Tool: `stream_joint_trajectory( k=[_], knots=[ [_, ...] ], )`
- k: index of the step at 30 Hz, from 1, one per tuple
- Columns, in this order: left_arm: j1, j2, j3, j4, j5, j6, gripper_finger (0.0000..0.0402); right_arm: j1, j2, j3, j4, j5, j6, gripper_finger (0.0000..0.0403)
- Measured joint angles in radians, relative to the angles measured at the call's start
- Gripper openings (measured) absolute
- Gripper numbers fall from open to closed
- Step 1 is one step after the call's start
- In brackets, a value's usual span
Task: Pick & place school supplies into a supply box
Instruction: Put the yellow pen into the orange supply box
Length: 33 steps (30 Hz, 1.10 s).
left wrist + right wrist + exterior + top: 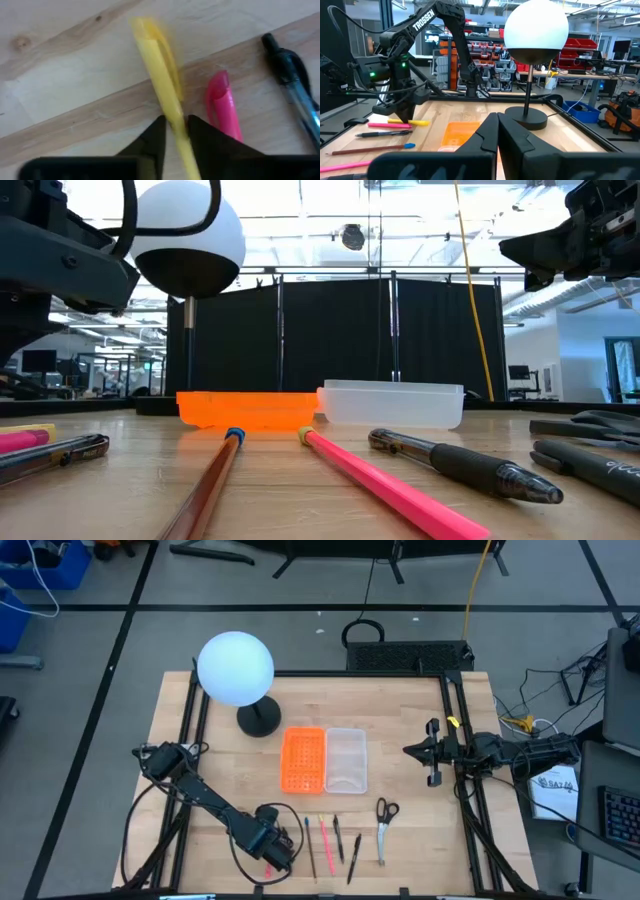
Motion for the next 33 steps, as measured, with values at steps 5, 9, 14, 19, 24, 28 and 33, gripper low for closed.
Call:
stream_joint_trajectory(
  k=[5,9,14,19,24,28,33],
  knots=[
    [0.000,0.000,0.000,0.006,-0.012,-0.002,0.0023,0.000,0.000,0.000,-0.001,0.000,0.000,0.0000],
    [0.000,-0.003,-0.001,-0.012,-0.018,-0.023,0.0038,0.000,0.000,0.000,0.000,0.000,0.000,0.0000],
    [0.005,-0.055,-0.009,-0.085,-0.077,-0.073,0.0024,0.000,0.000,0.000,0.000,0.000,0.000,0.0000],
    [0.011,-0.159,-0.005,-0.114,-0.199,-0.115,0.0023,0.000,0.000,0.000,-0.001,0.000,0.000,0.0000],
    [0.066,-0.253,0.007,-0.107,-0.261,-0.116,0.0023,0.000,0.002,0.000,-0.002,0.000,0.000,0.0000],
    [0.148,-0.308,0.018,0.077,-0.286,0.078,0.0023,0.000,0.010,0.000,-0.002,0.000,0.000,0.0000],
    [0.294,-0.315,0.024,0.391,-0.291,0.364,0.0023,0.000,0.021,0.000,-0.007,0.000,0.000,0.0000]
  ],
)
